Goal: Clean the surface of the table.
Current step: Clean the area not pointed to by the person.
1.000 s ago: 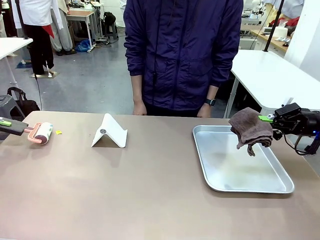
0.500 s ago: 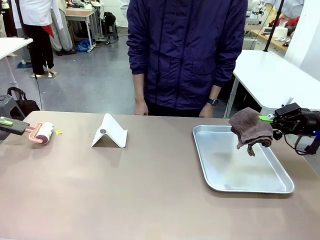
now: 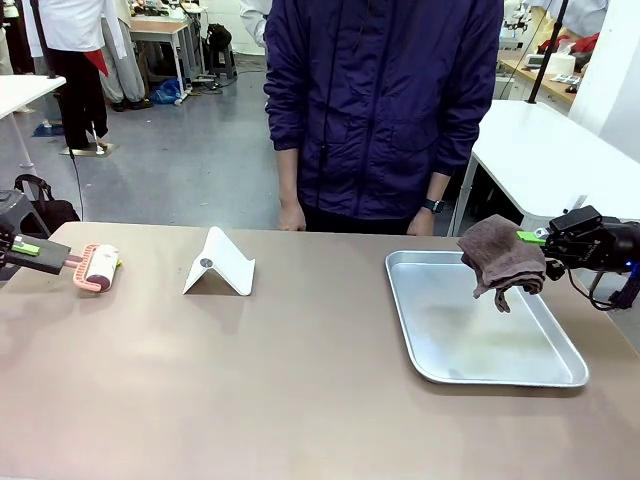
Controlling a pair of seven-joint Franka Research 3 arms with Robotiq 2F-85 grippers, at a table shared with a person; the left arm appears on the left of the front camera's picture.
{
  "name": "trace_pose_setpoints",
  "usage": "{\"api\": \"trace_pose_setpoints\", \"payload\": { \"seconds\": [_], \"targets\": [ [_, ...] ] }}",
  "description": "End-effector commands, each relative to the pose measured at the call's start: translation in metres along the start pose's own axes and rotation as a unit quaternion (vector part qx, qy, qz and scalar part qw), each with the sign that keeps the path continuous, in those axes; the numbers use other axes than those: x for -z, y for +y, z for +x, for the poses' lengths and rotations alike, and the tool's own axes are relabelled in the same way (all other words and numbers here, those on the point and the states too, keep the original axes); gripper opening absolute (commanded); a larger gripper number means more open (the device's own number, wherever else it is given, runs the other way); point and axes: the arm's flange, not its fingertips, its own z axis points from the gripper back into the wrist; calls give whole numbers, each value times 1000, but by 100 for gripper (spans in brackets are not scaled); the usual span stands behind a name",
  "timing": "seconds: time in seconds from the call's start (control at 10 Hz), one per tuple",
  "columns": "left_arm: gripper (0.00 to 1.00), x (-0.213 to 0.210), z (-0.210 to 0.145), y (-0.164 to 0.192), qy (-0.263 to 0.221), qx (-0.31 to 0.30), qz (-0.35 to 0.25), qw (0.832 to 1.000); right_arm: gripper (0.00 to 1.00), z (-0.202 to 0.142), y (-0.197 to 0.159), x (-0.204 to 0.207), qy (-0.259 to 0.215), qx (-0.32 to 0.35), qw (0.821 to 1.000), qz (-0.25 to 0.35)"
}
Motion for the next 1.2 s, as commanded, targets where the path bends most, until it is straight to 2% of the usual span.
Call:
{"api": "trace_pose_setpoints", "payload": {
  "seconds": [0.0, 0.6, 0.7, 1.0, 1.1],
  "targets": [
    [22, 23, -17, 2, -1, 10, 42, 999, 9, -1, 1, 2, 0, -8, 1000, -7],
    [22, 61, -27, -43, 50, 54, 27, 997, 9, -1, 1, 2, 0, -8, 1000, -7],
    [22, 59, -33, -53, 46, 63, 8, 997, 9, -1, 1, 2, 0, -8, 1000, -7],
    [22, 19, -76, -80, 26, 112, -105, 988, 9, -1, 1, 2, 0, -8, 1000, -7],
    [22, 2, -94, -83, 42, 122, -123, 984, 9, -1, 1, 2, 0, -8, 1000, -7]
  ]
}}
